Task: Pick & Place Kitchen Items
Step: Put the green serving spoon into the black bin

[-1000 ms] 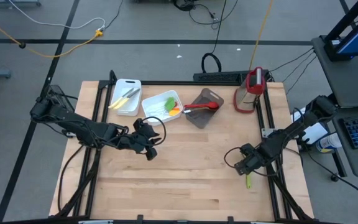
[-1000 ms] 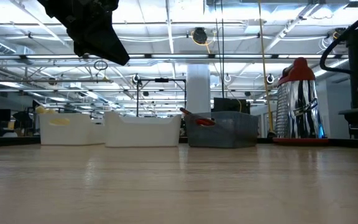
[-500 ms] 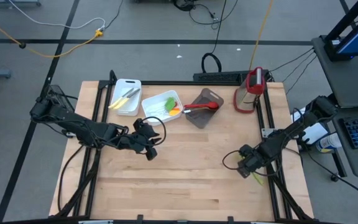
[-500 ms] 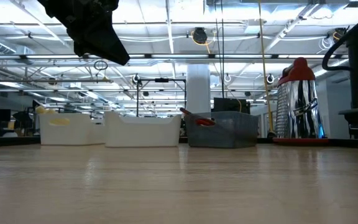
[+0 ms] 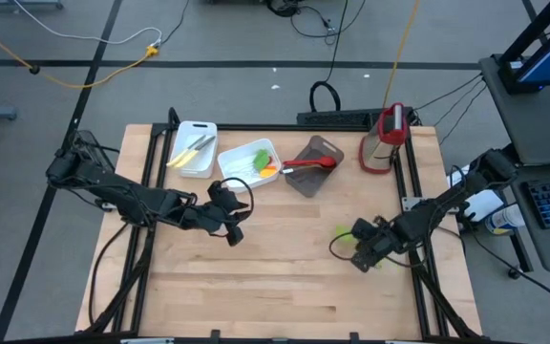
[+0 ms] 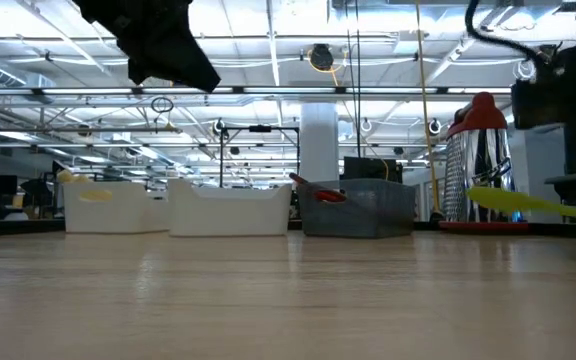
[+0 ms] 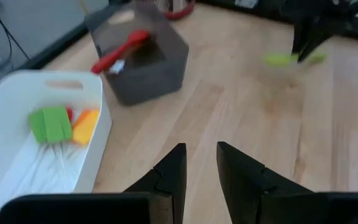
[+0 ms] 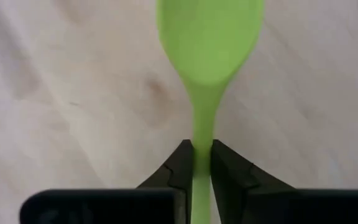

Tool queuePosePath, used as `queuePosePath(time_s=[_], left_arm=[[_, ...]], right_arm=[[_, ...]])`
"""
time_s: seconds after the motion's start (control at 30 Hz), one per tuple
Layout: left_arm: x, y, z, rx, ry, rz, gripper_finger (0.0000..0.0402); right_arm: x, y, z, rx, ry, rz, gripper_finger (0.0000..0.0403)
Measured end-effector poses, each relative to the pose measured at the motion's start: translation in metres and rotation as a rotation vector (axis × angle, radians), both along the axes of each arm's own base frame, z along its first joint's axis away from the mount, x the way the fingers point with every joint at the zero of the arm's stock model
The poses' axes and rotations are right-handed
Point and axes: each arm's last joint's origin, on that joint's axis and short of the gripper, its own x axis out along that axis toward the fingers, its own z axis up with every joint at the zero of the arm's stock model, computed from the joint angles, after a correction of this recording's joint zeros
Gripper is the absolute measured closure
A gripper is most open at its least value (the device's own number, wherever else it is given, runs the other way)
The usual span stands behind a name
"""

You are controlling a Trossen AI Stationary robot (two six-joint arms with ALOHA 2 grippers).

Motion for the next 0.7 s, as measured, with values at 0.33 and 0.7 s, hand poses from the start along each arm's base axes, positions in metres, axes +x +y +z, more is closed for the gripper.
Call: queuePosePath(time_s=[0.33, 0.7], left_arm=[[0.007, -0.002, 0.007, 0.072, -0.067, -0.057, 0.0309], [0.033, -0.013, -0.009, 0.189, -0.096, -0.181, 0.0309]], right_arm=[[0.052, -0.003, 0.034, -0.263, -0.585, 0.306, 0.0373], [0.079, -0.029, 0.069, -0.53, -0.918, 0.365, 0.0372]])
